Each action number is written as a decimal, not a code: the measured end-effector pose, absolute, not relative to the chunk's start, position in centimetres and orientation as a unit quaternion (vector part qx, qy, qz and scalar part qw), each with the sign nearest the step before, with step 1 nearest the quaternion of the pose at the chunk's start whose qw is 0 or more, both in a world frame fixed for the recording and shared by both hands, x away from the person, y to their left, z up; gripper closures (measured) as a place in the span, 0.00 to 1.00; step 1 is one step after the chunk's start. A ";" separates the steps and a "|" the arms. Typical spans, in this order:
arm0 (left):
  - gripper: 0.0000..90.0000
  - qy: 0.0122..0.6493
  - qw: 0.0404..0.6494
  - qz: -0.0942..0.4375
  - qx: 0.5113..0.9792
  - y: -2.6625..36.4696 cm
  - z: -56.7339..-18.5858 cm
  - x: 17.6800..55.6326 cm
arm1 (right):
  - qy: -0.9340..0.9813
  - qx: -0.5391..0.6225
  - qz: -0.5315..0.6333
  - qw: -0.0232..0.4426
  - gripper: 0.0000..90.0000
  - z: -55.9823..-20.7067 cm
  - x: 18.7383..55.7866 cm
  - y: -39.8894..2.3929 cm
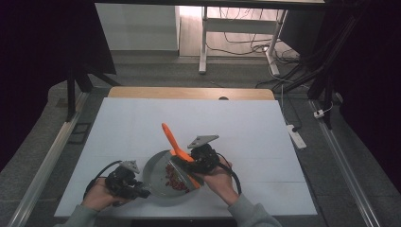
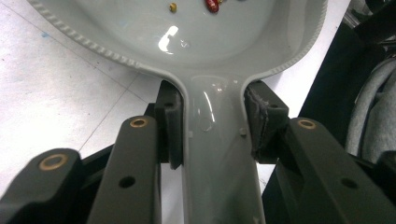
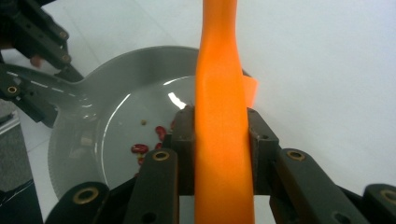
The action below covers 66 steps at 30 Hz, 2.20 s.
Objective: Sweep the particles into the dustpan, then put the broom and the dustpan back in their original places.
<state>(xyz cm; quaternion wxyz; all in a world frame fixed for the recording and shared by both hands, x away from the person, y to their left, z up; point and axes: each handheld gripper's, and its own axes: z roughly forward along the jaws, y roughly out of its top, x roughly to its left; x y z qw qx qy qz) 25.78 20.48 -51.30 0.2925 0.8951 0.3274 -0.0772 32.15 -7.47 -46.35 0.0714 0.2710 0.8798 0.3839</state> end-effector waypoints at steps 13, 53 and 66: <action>0.69 0.336 0.310 -0.075 0.886 20.8 -51.6 26.0 | 0.868 0.296 0.387 0.095 0.79 -45.7 33.5 -11.1; 0.69 0.421 0.354 -0.016 0.835 21.2 -50.7 25.5 | 0.866 0.286 0.390 0.125 0.79 -44.4 33.4 -18.3; 0.69 0.450 0.365 -0.007 0.815 21.7 -50.7 25.4 | 0.865 0.288 0.394 0.118 0.79 -44.4 33.4 -19.8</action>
